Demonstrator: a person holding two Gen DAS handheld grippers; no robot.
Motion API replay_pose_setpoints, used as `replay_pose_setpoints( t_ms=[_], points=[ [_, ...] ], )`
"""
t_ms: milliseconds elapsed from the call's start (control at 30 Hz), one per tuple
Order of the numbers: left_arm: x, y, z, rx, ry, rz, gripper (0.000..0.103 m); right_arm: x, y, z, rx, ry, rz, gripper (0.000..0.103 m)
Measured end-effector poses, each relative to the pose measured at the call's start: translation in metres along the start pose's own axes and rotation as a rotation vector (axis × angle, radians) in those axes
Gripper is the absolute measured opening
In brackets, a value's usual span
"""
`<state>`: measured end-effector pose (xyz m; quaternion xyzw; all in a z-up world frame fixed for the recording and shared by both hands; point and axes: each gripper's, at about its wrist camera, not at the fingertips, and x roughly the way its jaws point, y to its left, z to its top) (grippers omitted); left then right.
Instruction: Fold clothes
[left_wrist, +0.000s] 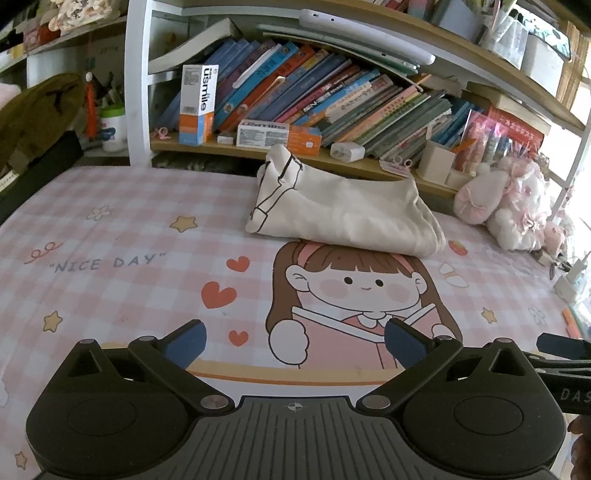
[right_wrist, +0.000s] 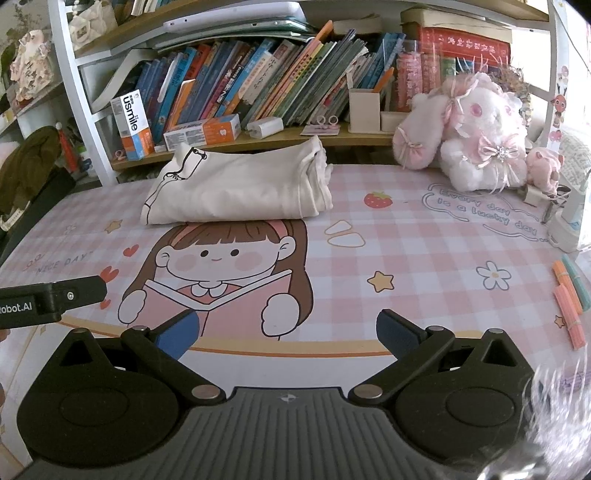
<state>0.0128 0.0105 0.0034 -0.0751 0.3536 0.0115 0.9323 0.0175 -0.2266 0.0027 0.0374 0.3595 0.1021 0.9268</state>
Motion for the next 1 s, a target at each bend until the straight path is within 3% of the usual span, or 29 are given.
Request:
replay_pose_setpoints(
  t_ms=[1000],
  points=[
    [0.0007,0.0062,-0.0038,-0.027,0.016,-0.026,0.103,0.0007,-0.0013,-0.0006,0.011,0.011,0.004,0.103]
  ],
)
